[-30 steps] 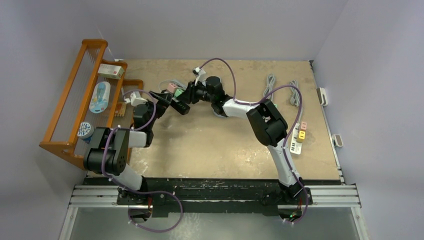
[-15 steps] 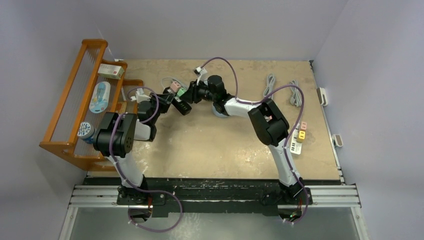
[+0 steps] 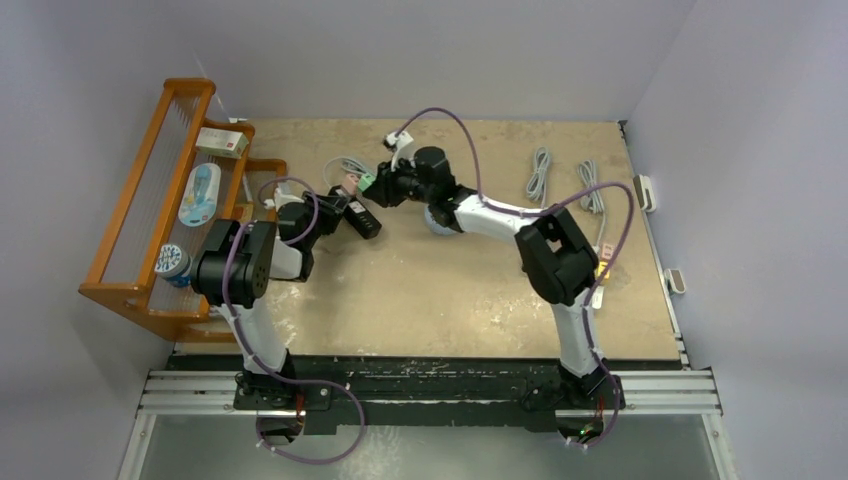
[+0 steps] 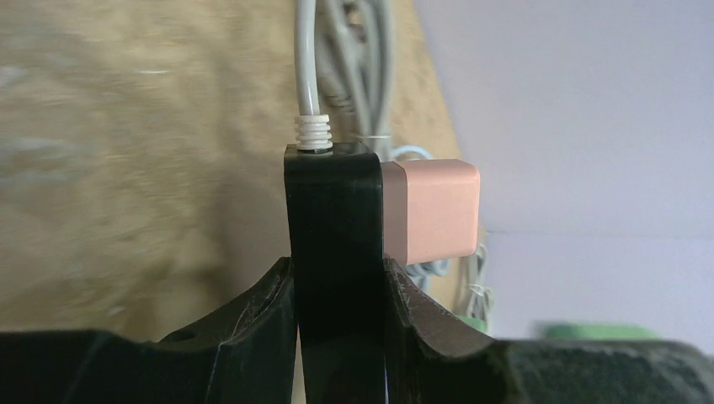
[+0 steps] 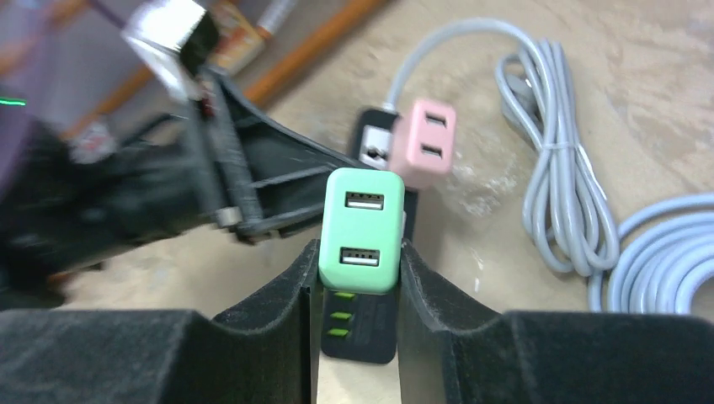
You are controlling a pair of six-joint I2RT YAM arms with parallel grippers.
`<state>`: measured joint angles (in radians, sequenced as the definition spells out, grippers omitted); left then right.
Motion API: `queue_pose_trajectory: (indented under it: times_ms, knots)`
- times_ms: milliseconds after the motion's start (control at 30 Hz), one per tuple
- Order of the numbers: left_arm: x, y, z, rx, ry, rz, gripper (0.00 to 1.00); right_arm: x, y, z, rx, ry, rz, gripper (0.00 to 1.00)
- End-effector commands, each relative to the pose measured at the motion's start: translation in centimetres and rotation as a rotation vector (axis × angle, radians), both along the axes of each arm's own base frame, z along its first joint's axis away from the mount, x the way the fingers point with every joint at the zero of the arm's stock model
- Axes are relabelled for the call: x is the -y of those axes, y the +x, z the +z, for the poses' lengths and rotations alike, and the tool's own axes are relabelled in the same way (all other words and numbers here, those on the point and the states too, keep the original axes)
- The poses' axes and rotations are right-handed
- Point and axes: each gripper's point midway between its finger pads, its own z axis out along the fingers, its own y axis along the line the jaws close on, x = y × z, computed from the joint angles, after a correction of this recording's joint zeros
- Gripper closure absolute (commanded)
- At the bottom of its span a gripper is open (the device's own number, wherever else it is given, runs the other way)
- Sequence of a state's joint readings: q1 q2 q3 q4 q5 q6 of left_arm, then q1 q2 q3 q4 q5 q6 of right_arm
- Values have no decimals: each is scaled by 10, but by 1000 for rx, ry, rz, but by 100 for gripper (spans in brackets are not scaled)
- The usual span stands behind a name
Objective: Pull the plug off the socket
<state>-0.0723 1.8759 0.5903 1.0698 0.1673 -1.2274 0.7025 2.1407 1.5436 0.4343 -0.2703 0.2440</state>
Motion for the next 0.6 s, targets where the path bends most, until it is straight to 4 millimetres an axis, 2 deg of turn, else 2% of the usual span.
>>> queue_pose_trajectory:
  times_ms: [0,100,167,200,300,367,400,467,567]
  knots:
    - [-24,6,-9,-38,63,87,100,13,-26,131,168,292,218,100]
    - [-29,4,-14,-65,86,96,100,44,-25,151,170,371,248,100]
    - [-30,2,-12,-60,95,96,100,78,-3,154,129,421,181,100]
    - [-29,2,-11,-57,98,90,100,97,15,148,93,428,124,100]
    - [-27,3,-7,-44,111,67,100,161,79,112,-23,399,-104,100]
    - [-26,3,-5,-43,130,54,100,207,116,89,-83,382,-238,100]
    - [-26,2,-4,-46,140,52,100,224,130,72,-122,372,-283,100]
    - [-26,1,-2,-46,163,48,100,249,151,52,-174,354,-344,100]
    - [-27,0,4,-42,190,41,100,271,176,24,-217,295,-398,100]
